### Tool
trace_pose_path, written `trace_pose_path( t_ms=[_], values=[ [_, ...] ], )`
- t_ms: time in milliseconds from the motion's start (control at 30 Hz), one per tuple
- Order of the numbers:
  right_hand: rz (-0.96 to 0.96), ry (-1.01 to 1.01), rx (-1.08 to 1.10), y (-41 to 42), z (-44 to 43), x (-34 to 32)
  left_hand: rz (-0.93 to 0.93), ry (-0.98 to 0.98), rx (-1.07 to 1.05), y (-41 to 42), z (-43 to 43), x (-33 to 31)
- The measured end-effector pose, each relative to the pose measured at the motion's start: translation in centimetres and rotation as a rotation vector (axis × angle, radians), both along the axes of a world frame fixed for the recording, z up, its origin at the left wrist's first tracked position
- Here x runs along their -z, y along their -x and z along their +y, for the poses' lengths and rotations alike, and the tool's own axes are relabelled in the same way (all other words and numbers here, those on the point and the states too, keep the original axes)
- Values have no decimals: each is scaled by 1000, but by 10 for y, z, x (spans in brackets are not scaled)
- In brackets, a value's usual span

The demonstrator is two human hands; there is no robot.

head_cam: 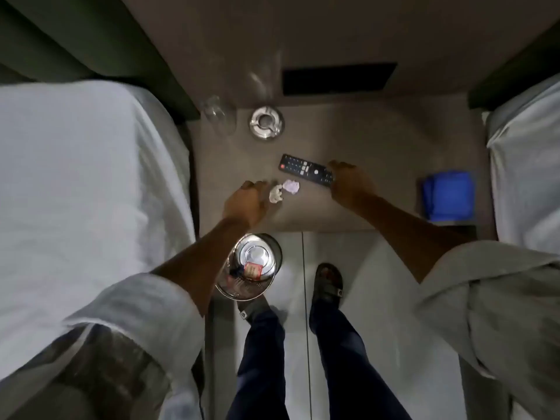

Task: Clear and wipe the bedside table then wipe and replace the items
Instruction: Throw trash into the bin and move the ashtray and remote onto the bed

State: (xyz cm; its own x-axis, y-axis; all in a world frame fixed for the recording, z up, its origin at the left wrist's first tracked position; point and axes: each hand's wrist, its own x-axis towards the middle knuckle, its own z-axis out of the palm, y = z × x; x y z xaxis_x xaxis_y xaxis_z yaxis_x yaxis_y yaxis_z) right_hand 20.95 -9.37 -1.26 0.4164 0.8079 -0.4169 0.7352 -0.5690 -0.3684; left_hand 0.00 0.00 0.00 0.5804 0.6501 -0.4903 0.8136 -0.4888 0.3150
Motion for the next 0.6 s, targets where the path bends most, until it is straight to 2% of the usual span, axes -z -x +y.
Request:
trace_pose_path(
  t_ms=[167, 267, 400, 600],
  values=[
    [20, 111, -222, 35, 18, 53, 104, -75, 67, 1, 8, 55],
    [-28, 47, -305, 52, 32, 82, 68, -114, 161, -6, 11, 83],
    [41, -16, -177, 65, 40, 107, -78, -83, 106, -11, 19, 109],
    [0, 43, -190, 66, 29, 114, -30, 38, 119, -3, 18, 122]
  ],
)
